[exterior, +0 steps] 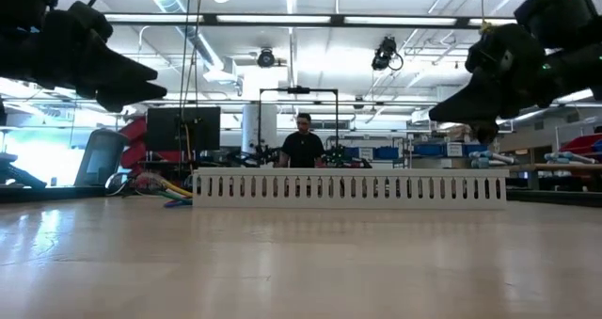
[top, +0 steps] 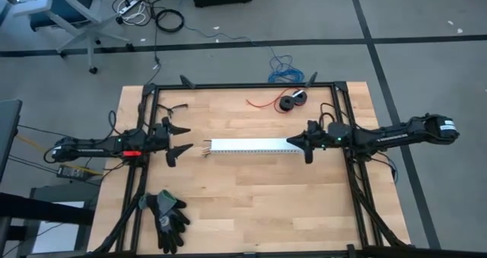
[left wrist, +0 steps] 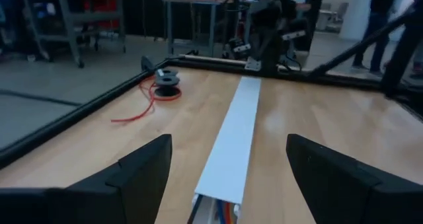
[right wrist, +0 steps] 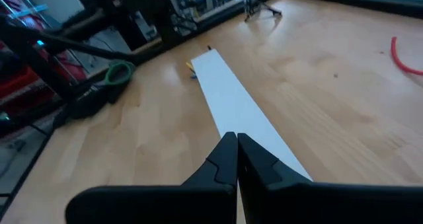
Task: Ziptie cables
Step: Return to Home Position
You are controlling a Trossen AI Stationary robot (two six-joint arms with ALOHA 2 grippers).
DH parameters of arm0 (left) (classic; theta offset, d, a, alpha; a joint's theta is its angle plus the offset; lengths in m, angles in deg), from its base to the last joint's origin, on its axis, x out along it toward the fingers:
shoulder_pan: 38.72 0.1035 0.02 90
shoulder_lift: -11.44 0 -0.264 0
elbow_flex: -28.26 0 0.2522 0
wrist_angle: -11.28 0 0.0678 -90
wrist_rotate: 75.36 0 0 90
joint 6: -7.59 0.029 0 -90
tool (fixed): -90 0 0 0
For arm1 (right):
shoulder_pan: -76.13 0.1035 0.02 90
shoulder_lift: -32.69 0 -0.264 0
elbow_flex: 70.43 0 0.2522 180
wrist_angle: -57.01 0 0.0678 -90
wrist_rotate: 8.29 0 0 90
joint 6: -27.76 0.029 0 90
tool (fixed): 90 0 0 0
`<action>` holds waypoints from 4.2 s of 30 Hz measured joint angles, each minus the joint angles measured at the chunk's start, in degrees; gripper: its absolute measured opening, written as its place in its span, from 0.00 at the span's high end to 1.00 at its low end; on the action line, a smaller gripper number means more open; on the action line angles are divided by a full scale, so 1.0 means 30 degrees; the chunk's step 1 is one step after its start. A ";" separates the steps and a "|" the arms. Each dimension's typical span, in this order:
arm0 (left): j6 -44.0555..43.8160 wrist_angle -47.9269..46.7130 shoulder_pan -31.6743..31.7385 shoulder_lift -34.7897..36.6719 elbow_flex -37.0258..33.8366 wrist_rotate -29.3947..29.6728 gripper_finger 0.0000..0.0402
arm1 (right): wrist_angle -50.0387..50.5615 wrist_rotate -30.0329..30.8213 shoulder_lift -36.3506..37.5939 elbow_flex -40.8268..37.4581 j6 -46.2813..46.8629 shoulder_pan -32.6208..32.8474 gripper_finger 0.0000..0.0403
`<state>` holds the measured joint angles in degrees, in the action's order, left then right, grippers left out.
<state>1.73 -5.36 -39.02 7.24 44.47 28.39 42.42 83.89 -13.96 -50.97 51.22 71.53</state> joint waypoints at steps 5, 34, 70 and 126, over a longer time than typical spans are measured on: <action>0.0847 -0.0049 -0.0189 0.0429 -0.0004 -0.0043 0.23 | -0.2583 -0.0007 0.1052 -0.1710 -0.0015 0.0221 1.00; 0.2250 0.1718 -0.0189 0.1406 -0.0528 0.0561 0.23 | 0.8049 0.0813 1.3410 -0.1738 -0.1722 -0.0357 1.00; 0.0293 0.1311 -0.0189 0.1037 -0.0667 -0.4557 0.23 | 0.8894 -0.0699 1.0947 -0.1753 -0.0210 -0.0335 1.00; 0.4378 0.3528 -0.0189 0.1027 -0.0675 -0.2462 0.95 | 0.8040 -0.0706 1.0940 -0.1760 -0.2390 -0.0335 1.00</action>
<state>14.86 5.23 -39.58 10.32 42.45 21.01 66.54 81.77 18.86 -56.25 44.05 70.52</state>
